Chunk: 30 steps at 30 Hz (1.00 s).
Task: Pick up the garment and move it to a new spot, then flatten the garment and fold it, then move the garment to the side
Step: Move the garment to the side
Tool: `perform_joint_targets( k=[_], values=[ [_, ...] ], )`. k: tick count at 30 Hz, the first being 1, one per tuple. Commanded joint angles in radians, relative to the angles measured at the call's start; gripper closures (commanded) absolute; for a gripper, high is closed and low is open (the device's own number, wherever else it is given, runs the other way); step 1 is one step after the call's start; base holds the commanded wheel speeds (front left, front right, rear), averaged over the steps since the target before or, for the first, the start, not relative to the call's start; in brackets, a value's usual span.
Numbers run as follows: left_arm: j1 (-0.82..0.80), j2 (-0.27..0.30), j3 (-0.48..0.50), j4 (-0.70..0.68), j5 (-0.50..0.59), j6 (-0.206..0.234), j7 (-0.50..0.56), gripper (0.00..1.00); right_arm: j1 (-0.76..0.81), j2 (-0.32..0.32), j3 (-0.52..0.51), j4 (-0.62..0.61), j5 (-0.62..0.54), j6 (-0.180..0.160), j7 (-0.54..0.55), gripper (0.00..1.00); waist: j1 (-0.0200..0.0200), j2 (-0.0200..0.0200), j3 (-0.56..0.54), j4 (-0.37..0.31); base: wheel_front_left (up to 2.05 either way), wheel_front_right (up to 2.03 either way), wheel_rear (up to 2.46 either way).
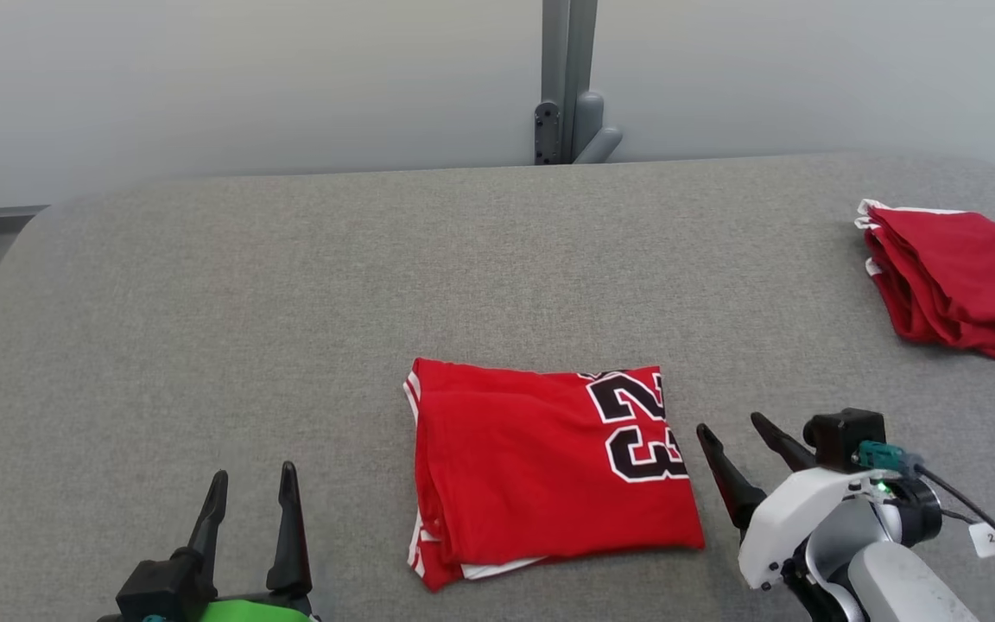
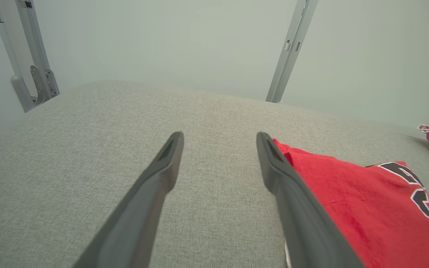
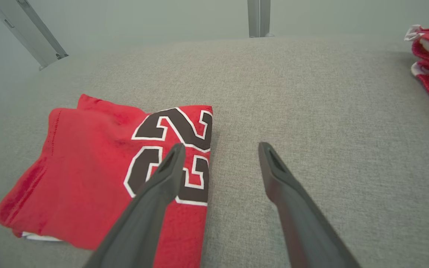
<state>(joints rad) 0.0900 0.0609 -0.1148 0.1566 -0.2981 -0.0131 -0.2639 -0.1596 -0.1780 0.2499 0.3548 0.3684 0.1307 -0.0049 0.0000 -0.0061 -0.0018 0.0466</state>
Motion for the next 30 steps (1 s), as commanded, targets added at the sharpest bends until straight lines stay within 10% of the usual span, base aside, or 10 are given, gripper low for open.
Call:
perform_joint_targets(
  k=[1,24,25,26,29,30],
  values=[
    [0.006,0.002,0.0,0.002,0.006,-0.002,0.0,0.0,-0.023,-0.012,0.014,0.015,0.023,0.0,0.013,0.0,0.0,0.0061,0.01,0.017,0.0,0.0,0.0],
    [-0.062,-0.002,-0.014,0.018,0.019,-0.016,0.0,0.0,-0.299,-0.155,0.338,0.295,0.554,0.0,0.204,0.0,0.0,0.0061,0.115,0.136,0.0,0.0,0.0],
    [-0.063,-0.002,-0.013,0.019,0.019,-0.016,0.0,0.0,-0.305,-0.157,0.349,0.3,0.569,0.0,0.204,0.11,0.0,0.0061,0.116,0.137,0.0,0.0,0.0],
    [-0.063,-0.002,-0.012,0.019,0.019,-0.015,0.0,0.0,-0.31,-0.158,0.361,0.304,0.582,0.0,0.202,0.52,0.0,0.0061,0.117,0.137,0.0,0.0,0.0],
    [-0.068,-0.003,-0.013,0.019,0.02,-0.013,0.0,0.0,-0.326,-0.162,0.394,0.306,0.615,0.0,0.186,1.0,0.0,0.0061,0.121,0.136,0.0,0.0,0.0],
    [-0.069,-0.003,-0.013,0.018,0.02,-0.012,0.0,0.0,-0.334,-0.165,0.403,0.304,0.628,0.0,0.178,1.0,0.0,0.0061,0.122,0.134,0.0,0.0,0.0]
  ],
)
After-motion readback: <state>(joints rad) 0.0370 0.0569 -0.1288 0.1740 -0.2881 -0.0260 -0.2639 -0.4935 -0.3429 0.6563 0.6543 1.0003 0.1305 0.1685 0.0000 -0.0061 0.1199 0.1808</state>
